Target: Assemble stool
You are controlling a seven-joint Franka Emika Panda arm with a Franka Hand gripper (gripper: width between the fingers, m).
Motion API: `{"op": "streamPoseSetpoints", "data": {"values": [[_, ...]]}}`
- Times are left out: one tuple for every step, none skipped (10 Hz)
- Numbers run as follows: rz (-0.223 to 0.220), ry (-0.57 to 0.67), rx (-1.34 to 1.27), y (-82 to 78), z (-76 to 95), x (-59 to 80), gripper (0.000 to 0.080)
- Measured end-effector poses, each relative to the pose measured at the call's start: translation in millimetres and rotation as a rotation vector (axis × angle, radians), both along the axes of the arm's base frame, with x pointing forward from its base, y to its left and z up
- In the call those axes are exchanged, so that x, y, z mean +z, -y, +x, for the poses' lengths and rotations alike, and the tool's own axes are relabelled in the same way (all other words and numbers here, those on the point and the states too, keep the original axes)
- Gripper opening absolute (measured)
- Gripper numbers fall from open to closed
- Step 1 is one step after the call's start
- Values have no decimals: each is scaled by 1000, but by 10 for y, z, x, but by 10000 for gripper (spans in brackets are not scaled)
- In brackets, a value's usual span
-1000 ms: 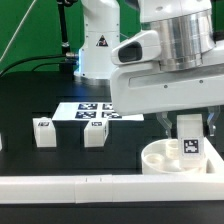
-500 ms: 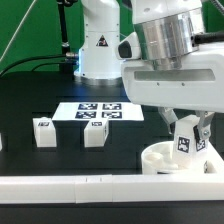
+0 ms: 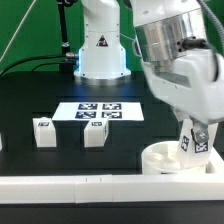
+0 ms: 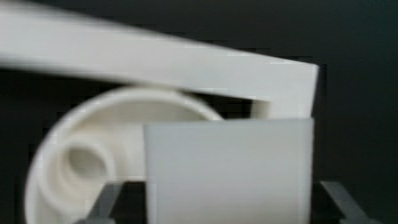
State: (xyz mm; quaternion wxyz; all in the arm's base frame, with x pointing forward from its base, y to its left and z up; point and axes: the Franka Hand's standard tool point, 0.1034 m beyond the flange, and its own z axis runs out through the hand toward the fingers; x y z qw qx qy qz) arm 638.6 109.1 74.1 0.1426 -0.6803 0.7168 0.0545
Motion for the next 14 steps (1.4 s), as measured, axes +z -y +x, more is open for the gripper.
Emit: {"op": "streamPoseSetpoints", "data": {"values": [[33, -22, -144, -33, 15, -14, 338], [63, -38, -248, -18, 25, -17, 338], [82, -47, -333, -16, 7, -42, 338], [96, -75, -412, -66, -14, -50, 338], [101, -86, -454, -73, -13, -46, 338], [101, -85, -450, -72, -12, -47, 341], [99, -81, -435, -78, -15, -49, 341], [93, -70, -396, -80, -16, -49, 553], [90, -76, -297, -112, -51, -23, 553], [90, -68, -179, -135, -70, 54, 629], [79, -37, 6, -138, -80, 115, 629], [74, -28, 183, -179, -89, 167, 646], [65, -20, 269, -213, -91, 189, 649], [58, 2, 327, -202, -92, 175, 649]]}}
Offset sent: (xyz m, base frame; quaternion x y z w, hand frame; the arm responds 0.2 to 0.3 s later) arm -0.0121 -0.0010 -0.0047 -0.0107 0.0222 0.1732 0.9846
